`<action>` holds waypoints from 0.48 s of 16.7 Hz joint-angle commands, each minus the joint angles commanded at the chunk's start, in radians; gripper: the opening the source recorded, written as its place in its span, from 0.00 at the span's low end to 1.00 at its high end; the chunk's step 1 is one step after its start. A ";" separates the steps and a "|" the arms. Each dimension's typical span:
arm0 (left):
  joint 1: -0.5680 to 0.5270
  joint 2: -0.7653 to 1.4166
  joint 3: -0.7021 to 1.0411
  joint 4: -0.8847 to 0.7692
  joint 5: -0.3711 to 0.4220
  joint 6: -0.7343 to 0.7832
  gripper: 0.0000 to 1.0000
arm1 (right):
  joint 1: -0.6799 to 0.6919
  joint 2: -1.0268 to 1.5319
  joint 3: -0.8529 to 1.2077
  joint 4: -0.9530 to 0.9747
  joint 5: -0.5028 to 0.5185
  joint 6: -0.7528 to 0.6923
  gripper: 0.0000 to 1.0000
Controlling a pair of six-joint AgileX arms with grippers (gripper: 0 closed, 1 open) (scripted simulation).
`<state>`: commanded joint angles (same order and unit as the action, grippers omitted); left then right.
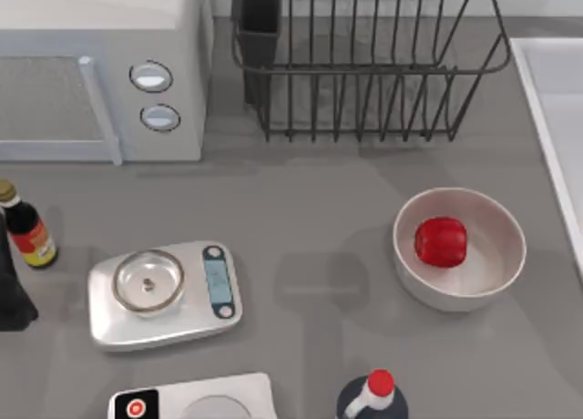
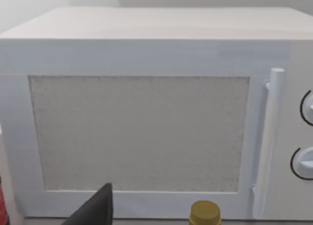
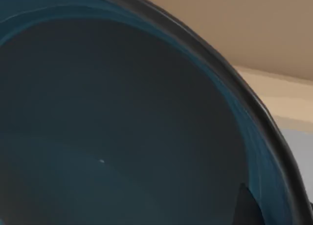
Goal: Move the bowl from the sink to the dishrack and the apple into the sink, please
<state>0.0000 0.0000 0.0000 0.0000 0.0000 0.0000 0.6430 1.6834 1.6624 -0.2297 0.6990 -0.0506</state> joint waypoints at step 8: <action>0.000 0.000 0.000 0.000 0.000 0.000 1.00 | 0.152 -0.018 -0.008 0.224 0.123 0.073 0.00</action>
<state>0.0000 0.0000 0.0000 0.0000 0.0000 0.0000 0.7949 1.6651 1.6543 -0.0057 0.8222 0.0229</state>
